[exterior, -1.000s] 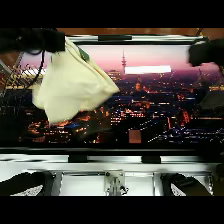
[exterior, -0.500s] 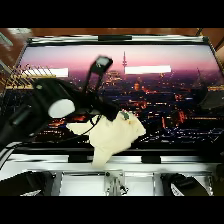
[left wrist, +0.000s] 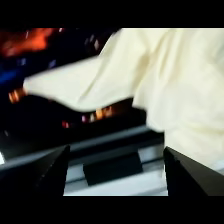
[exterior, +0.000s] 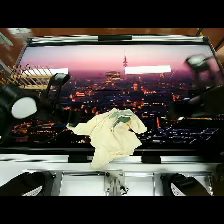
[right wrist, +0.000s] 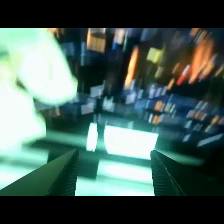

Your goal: Fold the shirts.

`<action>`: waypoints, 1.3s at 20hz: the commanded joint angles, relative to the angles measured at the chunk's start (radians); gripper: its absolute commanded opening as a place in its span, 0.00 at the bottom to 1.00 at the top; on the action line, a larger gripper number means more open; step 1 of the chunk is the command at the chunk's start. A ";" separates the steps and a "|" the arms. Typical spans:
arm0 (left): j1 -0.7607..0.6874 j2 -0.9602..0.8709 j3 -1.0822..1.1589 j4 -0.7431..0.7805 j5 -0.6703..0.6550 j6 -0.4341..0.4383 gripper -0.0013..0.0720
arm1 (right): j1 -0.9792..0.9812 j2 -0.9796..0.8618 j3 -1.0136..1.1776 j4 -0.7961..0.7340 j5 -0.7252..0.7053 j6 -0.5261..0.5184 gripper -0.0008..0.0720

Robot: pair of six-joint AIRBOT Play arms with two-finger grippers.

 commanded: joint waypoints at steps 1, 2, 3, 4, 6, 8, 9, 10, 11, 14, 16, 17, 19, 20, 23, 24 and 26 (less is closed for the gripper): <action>0.095 0.142 -0.339 -0.201 0.095 -0.019 1.00 | -0.080 -0.006 -0.242 0.194 0.068 -0.045 0.79; 0.091 0.156 -0.433 -0.275 0.163 -0.019 1.00 | -0.131 -0.006 -0.292 0.268 0.095 -0.056 0.79; 0.085 0.158 -0.508 -0.340 0.235 -0.019 1.00 | -0.187 -0.006 -0.338 0.346 0.117 -0.071 0.79; 0.077 0.154 -0.572 -0.402 0.319 -0.019 1.00 | -0.235 -0.006 -0.372 0.406 0.132 -0.085 0.79; 0.058 0.140 -0.670 -0.517 0.502 -0.018 1.00 | -0.309 -0.006 -0.427 0.470 0.140 -0.120 0.92; 0.039 0.108 -0.697 -0.547 0.613 -0.015 1.00 | -0.330 -0.008 -0.473 0.468 0.143 -0.138 0.92; 0.034 0.087 -0.694 -0.547 0.645 -0.015 1.00 | -0.330 -0.017 -0.493 0.467 0.150 -0.140 0.92; 0.034 0.064 -0.693 -0.550 0.674 -0.015 1.00 | -0.324 -0.032 -0.509 0.474 0.159 -0.140 0.92; 0.035 0.040 -0.693 -0.551 0.705 -0.016 1.00 | -0.317 -0.054 -0.524 0.480 0.175 -0.139 0.92; 0.035 -0.026 -0.691 -0.605 0.779 -0.013 1.00 | -0.303 -0.125 -0.533 0.486 0.198 -0.152 0.92; 0.035 -0.058 -0.691 -0.676 0.808 0.039 1.00 | -0.303 -0.171 -0.533 0.496 0.224 -0.151 0.92; 0.035 -0.071 -0.691 -0.719 0.816 0.074 1.00 | -0.303 -0.196 -0.533 0.517 0.233 -0.151 0.92; 0.035 -0.090 -0.691 -0.790 0.838 0.141 0.90 | -0.303 -0.244 -0.533 0.566 0.232 -0.172 0.92; 0.035 -0.098 -0.691 -0.812 0.843 0.161 0.81 | -0.301 -0.265 -0.533 0.584 0.233 -0.184 0.92; 0.035 -0.114 -0.691 -0.816 0.855 0.161 0.69 | -0.238 -0.307 -0.533 0.584 0.278 -0.200 0.92; 0.035 -0.116 -0.691 -0.816 0.861 0.161 0.55 | -0.204 -0.319 -0.533 0.584 0.309 -0.200 0.92; 0.035 -0.116 -0.691 -0.816 0.867 0.161 0.36 | -0.145 -0.344 -0.533 0.583 0.364 -0.199 0.92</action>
